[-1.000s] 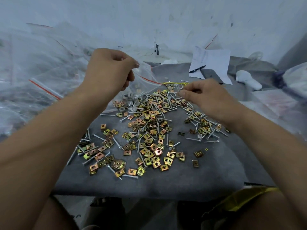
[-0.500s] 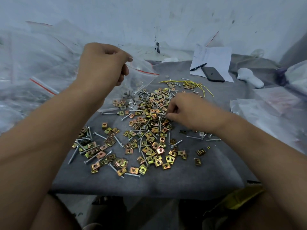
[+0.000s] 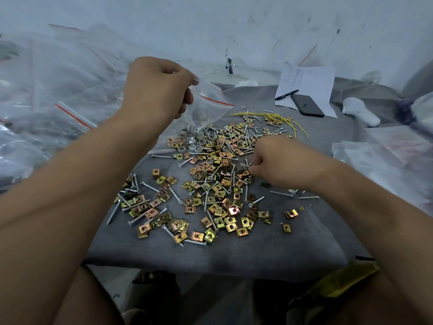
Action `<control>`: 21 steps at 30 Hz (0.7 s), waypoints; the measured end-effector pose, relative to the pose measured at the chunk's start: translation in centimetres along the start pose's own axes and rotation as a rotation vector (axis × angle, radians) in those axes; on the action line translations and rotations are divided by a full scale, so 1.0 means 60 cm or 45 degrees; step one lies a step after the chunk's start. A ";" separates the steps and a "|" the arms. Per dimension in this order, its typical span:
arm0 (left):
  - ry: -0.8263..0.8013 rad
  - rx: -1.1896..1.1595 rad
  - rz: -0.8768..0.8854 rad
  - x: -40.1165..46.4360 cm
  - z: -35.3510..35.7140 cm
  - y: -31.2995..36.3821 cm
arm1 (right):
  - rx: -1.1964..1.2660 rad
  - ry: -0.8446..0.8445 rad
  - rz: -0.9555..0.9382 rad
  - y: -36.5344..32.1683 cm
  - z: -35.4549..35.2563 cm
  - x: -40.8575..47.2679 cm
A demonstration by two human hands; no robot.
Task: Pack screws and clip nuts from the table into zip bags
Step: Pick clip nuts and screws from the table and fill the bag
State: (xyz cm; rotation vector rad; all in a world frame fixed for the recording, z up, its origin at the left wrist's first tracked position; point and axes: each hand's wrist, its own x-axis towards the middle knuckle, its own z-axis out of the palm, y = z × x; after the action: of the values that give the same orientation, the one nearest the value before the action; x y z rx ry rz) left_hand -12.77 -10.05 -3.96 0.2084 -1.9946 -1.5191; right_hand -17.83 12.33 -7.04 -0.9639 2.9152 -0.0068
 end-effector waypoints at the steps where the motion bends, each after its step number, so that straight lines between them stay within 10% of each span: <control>1: 0.003 0.001 -0.001 0.001 0.000 0.000 | 0.195 -0.054 0.035 0.008 -0.005 0.001; 9: -0.016 -0.002 -0.011 0.006 0.007 -0.003 | 1.754 -0.023 0.043 0.068 -0.031 -0.012; 18: -0.047 0.047 0.044 0.002 0.011 -0.004 | 1.803 0.124 -0.028 0.066 -0.035 -0.014; 21: -0.068 0.049 0.056 0.002 0.008 -0.005 | 1.272 0.251 0.025 0.068 -0.030 -0.017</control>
State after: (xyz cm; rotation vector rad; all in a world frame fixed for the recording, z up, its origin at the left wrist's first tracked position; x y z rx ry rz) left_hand -13.23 -9.81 -4.28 0.1404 -2.0580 -1.4743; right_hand -19.57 16.16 -5.26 -0.7357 2.4766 -1.4408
